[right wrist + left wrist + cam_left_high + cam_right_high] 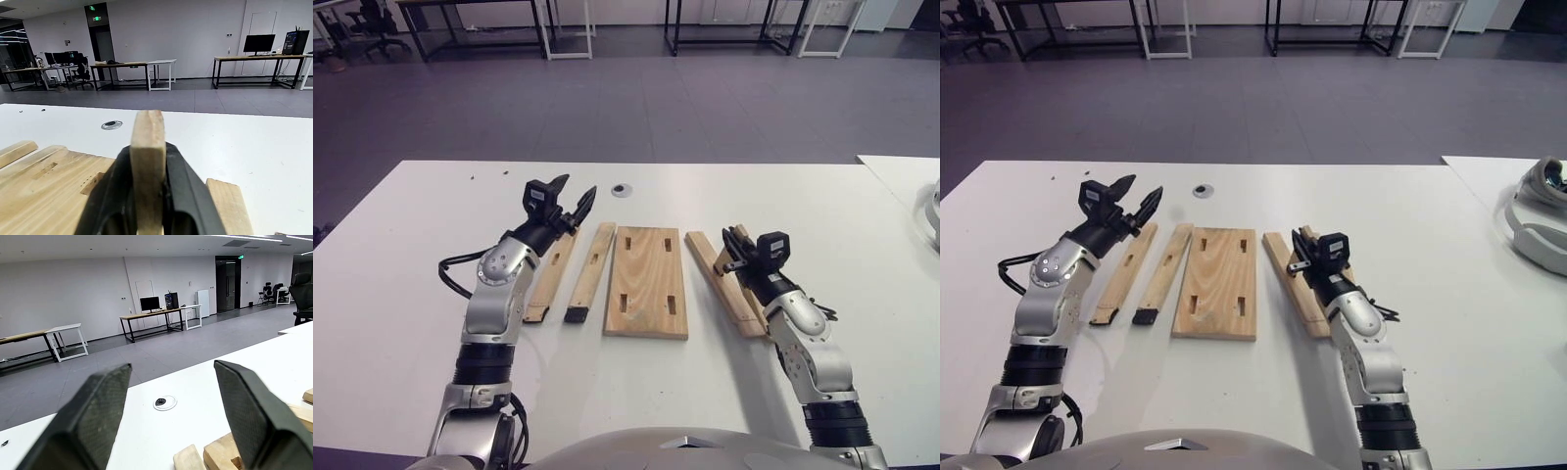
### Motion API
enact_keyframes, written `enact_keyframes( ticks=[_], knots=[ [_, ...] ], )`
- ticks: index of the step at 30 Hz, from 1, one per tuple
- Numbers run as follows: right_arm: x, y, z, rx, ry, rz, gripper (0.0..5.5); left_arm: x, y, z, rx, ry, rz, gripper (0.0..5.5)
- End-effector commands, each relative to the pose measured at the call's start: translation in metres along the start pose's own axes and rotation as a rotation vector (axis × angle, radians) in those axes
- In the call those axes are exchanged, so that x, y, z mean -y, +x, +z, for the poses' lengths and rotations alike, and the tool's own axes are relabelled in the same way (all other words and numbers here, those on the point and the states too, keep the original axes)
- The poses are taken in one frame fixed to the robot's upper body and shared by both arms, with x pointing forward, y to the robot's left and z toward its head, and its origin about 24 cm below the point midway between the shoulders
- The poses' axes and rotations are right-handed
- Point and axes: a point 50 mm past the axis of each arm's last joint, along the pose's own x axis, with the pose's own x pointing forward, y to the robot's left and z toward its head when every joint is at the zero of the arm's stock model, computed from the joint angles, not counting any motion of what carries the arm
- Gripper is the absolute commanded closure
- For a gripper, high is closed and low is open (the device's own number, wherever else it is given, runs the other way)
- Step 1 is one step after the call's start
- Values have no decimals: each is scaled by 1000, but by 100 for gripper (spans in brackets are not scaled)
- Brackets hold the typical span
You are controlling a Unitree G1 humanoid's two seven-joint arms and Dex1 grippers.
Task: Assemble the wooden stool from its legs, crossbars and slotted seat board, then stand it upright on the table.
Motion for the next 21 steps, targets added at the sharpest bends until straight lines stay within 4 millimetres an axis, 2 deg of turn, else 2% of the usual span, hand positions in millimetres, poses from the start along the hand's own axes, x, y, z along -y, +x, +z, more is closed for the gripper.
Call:
enact_keyframes(
  ticks=[1, 2, 6, 11, 15, 20, 21],
  knots=[
    [2, -7, -27, -151, 13, -36, 509, -1, 1, -2, -8, 16, 15, 240],
    [2, -6, -23, -132, 15, -36, 472, -1, 2, -2, -7, 16, 16, 240],
    [5, -2, -6, -144, -12, -25, 399, -1, 2, -2, -3, 16, 19, 240],
    [3, -5, -2, -321, 7, 14, 296, -2, 2, -2, -2, 17, 24, 240],
    [0, -10, -9, -452, -20, 25, 217, 1, 2, -3, -4, 12, 18, 240],
    [3, -18, -18, -589, -38, 3, 212, 4, 3, -5, -12, 17, 11, 240],
    [3, -19, -20, -608, -41, 3, 232, 5, 3, -5, -14, 22, 9, 240]
  ],
)
